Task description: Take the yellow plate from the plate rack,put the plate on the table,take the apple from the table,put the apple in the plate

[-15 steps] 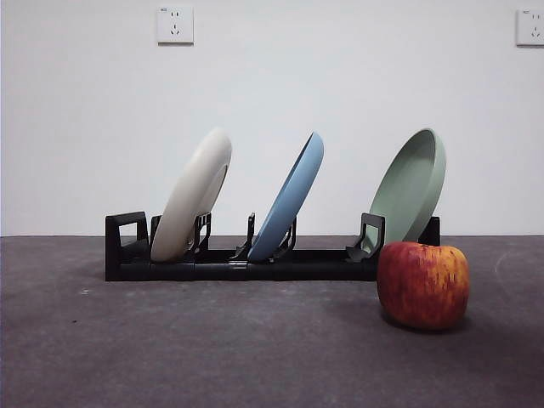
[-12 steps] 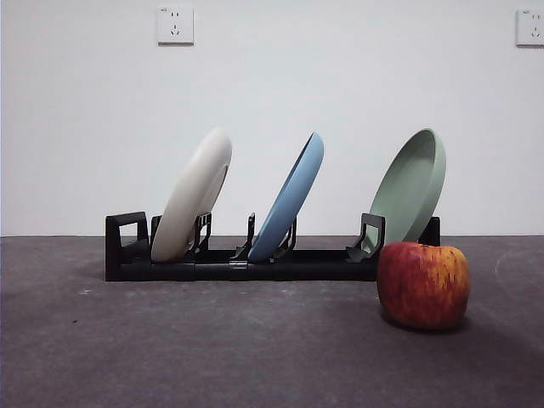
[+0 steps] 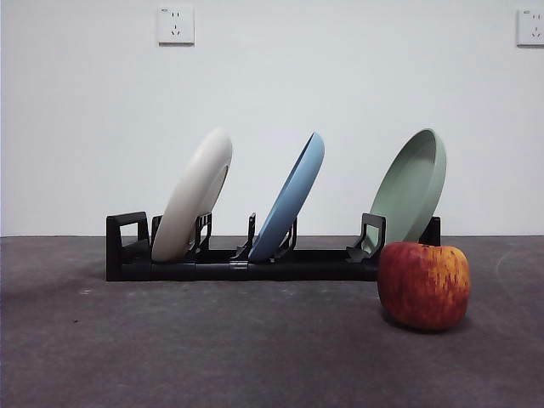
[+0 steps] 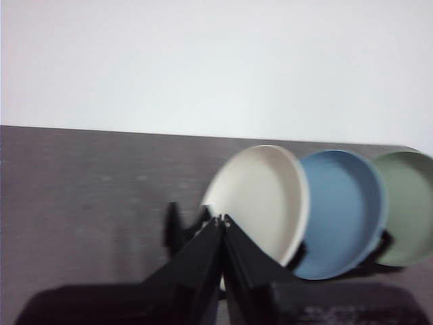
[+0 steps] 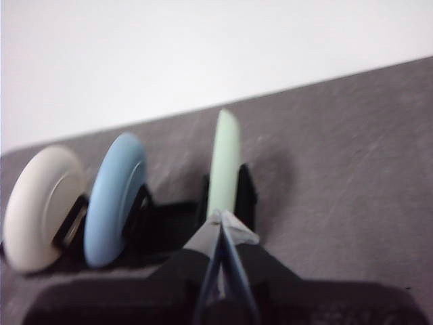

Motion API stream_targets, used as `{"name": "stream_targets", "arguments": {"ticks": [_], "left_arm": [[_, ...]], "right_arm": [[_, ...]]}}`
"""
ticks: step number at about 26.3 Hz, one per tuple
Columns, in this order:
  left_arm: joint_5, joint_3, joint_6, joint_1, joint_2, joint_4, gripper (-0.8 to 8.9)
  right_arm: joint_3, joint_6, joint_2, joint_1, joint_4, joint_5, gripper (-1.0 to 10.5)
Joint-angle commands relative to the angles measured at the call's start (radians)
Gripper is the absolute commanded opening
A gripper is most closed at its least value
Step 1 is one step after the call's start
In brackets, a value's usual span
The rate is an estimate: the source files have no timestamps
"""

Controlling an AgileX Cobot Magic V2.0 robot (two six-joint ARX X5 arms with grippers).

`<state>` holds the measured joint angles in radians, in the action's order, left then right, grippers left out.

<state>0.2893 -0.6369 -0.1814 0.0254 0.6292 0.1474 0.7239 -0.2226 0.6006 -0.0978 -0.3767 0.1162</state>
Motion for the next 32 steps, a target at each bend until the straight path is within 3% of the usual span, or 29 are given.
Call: {"name": "stream_targets", "arguments": {"ticks": [1,7,10,12,14,17,25,32], "left_arm": [[0.090,-0.079,0.001,0.000,0.113,0.013,-0.07],[0.251,-0.270,0.002,0.003,0.344,0.095,-0.06],[0.265,-0.366,0.002,0.018,0.454,0.144,0.05],[0.265,-0.429,0.002,0.033,0.525,0.172,0.90],[0.264,-0.484,0.002,0.051,0.588,0.198,2.14],[0.261,-0.590,0.007,0.110,0.706,0.240,2.29],[0.079,-0.853,0.054,0.280,1.036,0.364,2.23],[0.043,-0.870,0.054,0.309,1.137,0.344,2.15]], "right_arm": [[0.092,0.060,0.098,-0.001,-0.068,0.073,-0.1],[0.227,0.120,0.270,-0.002,-0.195,0.232,0.0],[0.254,0.129,0.330,-0.002,-0.221,0.306,0.0],[0.259,0.131,0.360,-0.002,-0.227,0.332,0.5],[0.260,0.130,0.380,-0.002,-0.232,0.330,1.5],[0.260,0.130,0.402,-0.002,-0.240,0.330,2.5],[0.260,0.131,0.405,-0.002,-0.239,0.327,2.5],[0.260,0.131,0.405,-0.002,-0.239,0.323,2.5]]}}
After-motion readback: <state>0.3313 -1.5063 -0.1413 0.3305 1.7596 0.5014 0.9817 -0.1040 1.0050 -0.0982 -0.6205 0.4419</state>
